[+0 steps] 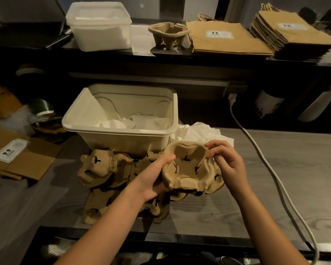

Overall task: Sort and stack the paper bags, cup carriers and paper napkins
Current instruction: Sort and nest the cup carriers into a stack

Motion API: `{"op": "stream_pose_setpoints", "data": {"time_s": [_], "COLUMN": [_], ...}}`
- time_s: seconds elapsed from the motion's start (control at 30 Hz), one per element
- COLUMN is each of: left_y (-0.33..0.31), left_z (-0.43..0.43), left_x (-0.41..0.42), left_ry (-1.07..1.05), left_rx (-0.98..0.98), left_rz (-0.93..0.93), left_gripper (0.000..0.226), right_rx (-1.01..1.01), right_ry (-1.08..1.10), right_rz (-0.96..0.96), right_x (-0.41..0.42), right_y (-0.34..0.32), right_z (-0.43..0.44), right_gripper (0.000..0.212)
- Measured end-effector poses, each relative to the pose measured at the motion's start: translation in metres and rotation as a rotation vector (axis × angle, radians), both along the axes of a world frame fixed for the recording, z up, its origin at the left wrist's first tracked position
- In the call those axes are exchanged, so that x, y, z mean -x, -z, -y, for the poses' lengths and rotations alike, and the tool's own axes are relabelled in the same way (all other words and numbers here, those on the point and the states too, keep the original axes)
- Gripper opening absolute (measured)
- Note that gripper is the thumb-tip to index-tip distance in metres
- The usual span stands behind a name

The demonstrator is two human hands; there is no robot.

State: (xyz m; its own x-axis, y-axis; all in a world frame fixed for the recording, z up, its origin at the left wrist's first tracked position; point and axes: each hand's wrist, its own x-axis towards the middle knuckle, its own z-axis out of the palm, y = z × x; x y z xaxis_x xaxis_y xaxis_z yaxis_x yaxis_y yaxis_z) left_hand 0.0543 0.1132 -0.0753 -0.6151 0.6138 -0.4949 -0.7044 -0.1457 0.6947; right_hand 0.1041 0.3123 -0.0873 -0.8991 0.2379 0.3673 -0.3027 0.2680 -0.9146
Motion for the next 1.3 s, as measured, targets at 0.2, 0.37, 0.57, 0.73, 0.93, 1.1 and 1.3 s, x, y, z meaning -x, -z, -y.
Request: {"op": "stream_pose_setpoints", "data": {"time_s": [0.2,0.37,0.57,0.73,0.93,1.1,1.3], "left_y": [0.0,-0.005,-0.002,-0.001,0.009,0.008,0.007], "left_z": [0.002,0.004,0.005,0.002,-0.005,-0.004,0.0], "left_x": [-0.001,0.008,0.011,0.01,0.01,0.008,0.008], "left_ry": [-0.035,-0.125,-0.167,-0.147,-0.13,-0.111,-0.12], "left_rx": [-0.004,0.02,0.074,0.105,0.233,0.267,0.233], "left_rz": [0.004,0.021,0.051,-0.041,-0.18,-0.189,-0.137], "left_gripper": [0.04,0.043,0.046,0.035,0.043,0.088,0.025], "right_rx": [0.015,-0.255,-0.523,-0.517,-0.704,-0.588,0.075], "right_ry": [0.076,0.323,0.263,0.286,0.176,0.239,0.201], "right_rz": [0.039,0.373,0.753,0.787,0.807,0.669,0.404], "right_x": [0.0,-0.003,-0.004,-0.004,0.002,-0.004,-0.008], "right_y": [0.01,0.047,0.073,0.048,-0.021,-0.049,-0.086], "right_z": [-0.003,-0.015,-0.012,-0.022,-0.025,-0.025,-0.014], "right_gripper": [0.037,0.019,0.066,0.051,0.037,0.022,0.018]}}
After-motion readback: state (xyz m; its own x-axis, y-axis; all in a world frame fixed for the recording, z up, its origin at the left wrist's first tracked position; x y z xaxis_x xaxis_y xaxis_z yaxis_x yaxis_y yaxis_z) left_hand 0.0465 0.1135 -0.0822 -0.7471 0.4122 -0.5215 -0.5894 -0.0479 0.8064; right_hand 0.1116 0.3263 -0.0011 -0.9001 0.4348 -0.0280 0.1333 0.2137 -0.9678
